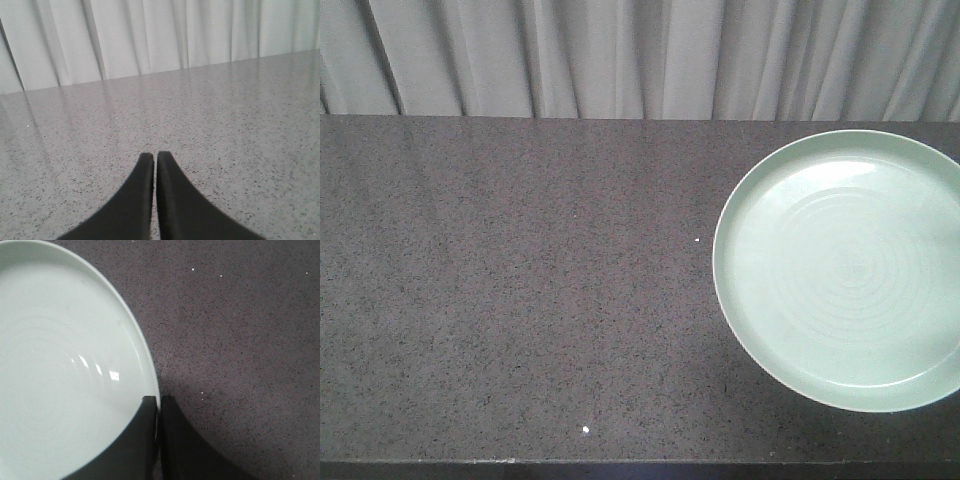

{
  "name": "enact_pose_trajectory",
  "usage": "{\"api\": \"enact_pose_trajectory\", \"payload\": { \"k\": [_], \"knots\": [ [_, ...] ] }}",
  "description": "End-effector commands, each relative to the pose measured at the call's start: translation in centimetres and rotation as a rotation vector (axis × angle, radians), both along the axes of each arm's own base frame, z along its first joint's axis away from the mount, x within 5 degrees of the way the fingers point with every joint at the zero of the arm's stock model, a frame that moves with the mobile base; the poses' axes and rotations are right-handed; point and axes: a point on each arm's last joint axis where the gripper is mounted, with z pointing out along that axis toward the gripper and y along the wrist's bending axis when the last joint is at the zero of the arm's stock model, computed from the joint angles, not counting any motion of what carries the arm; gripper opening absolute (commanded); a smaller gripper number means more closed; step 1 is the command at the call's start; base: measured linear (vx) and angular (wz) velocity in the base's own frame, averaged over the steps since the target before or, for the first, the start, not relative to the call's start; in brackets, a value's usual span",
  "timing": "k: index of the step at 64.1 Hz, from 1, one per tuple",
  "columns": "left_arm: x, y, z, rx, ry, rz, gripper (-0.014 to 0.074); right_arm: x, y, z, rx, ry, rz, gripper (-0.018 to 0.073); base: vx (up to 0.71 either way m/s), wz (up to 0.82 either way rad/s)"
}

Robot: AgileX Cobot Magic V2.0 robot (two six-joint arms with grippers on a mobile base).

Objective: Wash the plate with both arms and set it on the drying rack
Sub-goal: 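Raise the held plate with the right gripper toward the robot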

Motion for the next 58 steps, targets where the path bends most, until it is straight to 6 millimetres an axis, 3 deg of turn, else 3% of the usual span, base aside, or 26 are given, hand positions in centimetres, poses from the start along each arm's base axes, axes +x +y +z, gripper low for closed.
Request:
{"api": "enact_pose_trajectory", "payload": {
  "k": [1,58],
  "knots": [
    [0.0,-0.09,-0.2,-0.014,-0.055,-0.012,0.0003,0.0,-0.1,1.3,0.02,-0.091,-0.017,-0.0009,0.0,0.0],
    [0.0,-0.09,-0.2,-0.014,-0.055,-0.012,0.0003,0.0,-0.1,1.3,0.02,-0.091,-0.017,-0.0009,-0.01,0.03]
  ]
}}
